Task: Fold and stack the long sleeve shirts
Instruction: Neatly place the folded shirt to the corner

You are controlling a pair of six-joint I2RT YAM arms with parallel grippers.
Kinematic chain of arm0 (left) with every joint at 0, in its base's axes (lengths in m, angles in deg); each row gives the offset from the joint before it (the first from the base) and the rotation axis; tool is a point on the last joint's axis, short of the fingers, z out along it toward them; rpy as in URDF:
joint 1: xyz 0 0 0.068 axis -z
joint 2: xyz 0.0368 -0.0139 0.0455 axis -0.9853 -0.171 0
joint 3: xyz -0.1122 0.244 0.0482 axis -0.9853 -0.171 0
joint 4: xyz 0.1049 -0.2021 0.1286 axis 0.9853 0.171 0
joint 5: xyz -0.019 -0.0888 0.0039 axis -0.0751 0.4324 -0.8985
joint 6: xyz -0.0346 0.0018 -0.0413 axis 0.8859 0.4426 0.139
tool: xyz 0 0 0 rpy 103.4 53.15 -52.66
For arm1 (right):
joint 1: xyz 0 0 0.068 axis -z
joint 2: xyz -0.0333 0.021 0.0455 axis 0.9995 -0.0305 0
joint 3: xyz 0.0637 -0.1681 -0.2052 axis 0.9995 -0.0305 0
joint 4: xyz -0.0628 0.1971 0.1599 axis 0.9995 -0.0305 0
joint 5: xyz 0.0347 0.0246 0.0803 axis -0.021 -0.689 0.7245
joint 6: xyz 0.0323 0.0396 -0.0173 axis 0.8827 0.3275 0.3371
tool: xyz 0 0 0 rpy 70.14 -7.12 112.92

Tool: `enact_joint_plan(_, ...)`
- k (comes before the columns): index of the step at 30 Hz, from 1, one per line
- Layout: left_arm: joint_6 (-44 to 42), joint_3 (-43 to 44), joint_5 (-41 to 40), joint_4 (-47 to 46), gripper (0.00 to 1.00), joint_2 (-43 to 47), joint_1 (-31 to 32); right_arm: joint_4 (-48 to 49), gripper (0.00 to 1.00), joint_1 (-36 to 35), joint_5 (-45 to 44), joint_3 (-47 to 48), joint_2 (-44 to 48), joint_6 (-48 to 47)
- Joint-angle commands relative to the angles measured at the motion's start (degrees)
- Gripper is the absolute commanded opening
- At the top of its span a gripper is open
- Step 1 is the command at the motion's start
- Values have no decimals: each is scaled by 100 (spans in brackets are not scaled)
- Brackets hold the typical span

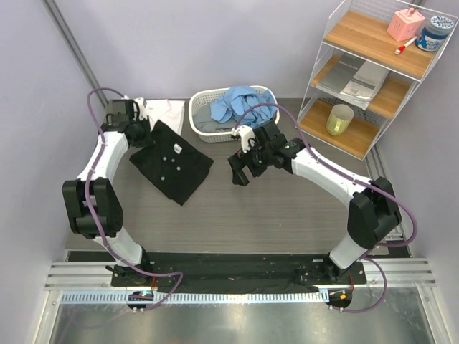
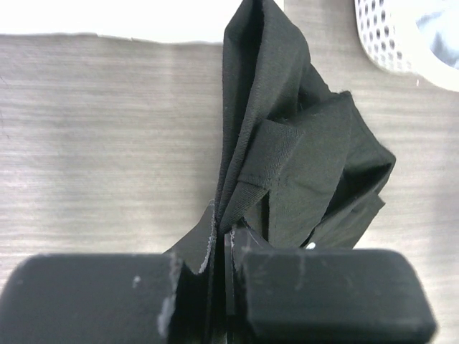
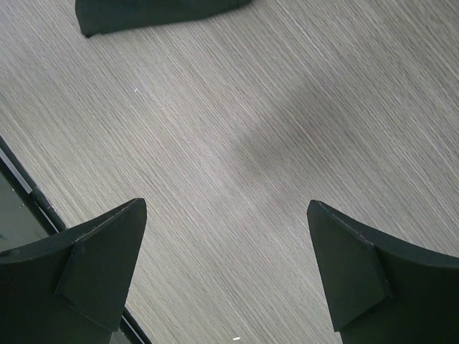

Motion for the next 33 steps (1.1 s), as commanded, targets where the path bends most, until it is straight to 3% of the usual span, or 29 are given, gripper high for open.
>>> enact_joint_plan(1, 321, 447, -275, -631, 0, -146, -7, 21, 100, 50, -2, 16, 310, -57)
enact_joint_plan(18, 840, 1080, -1003, -966, 0, -480, -25, -23, 100, 156, 24, -116, 442, -127)
enact_joint_plan(33, 1780, 1932, -1014, -1265, 0, -1104, -25, -32, 100, 173, 103, -116, 389, -127)
